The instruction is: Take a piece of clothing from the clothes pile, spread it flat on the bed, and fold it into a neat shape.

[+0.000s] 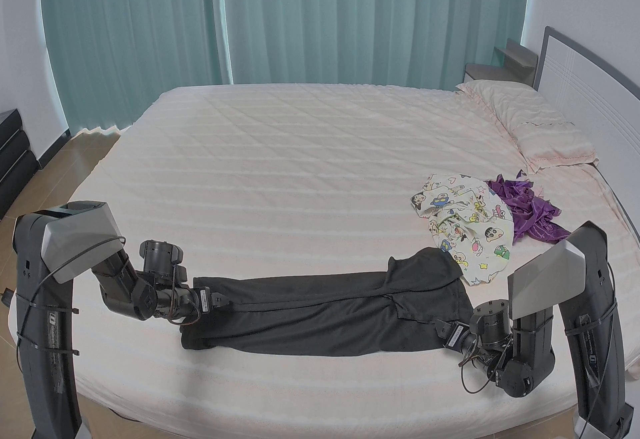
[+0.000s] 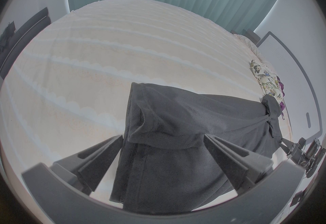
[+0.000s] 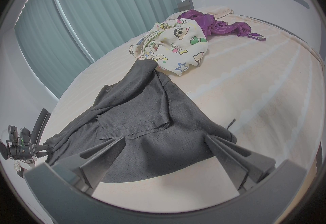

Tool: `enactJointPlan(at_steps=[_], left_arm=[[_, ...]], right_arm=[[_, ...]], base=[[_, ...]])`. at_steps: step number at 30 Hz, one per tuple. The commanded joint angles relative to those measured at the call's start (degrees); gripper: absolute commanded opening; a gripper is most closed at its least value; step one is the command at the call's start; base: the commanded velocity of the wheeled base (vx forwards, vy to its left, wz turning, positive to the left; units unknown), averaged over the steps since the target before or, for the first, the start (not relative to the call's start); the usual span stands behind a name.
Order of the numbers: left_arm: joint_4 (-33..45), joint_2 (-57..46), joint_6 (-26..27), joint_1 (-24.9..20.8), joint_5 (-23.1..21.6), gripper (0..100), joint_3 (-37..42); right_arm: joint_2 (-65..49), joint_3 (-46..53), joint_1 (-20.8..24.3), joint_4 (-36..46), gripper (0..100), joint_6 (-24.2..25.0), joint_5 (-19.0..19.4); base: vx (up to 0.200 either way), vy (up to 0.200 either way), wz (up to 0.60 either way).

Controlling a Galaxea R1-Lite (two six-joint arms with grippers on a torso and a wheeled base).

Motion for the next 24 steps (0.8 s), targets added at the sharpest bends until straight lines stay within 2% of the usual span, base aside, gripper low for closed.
enactJointPlan(at_steps=[1,9,10,14,24], left_arm=[[-0.14,1.02,0.29,0.01,0.25,100,-0.50],[-1.81,1.72,0.90,-0.25,0.51,100,-0.94],[-2.42,1.81,3.63,-0.08,0.87,100,-0.94],[-1.37,1.72,5.12,0.27,0.69,100,-0.94],[8.83,1.81,5.04,0.27,0.43,100,-6.47]], right_arm=[[0.21,0.11,0.15,-0.19,100,-0.01,-0.06],[0.65,0.28,0.15,-1.24,100,-0.45,-0.67],[0.65,0.19,0.15,-1.24,100,-1.07,-1.02],[0.73,-0.16,0.15,-1.24,100,-0.80,-1.20],[-2.17,-0.60,-0.29,-1.33,100,-0.98,-2.52]], base=[[0.000,0.000,0.00],[0.000,0.000,0.00],[0.000,0.000,0.00],[0.000,0.000,0.00],[0.000,0.000,0.00]])
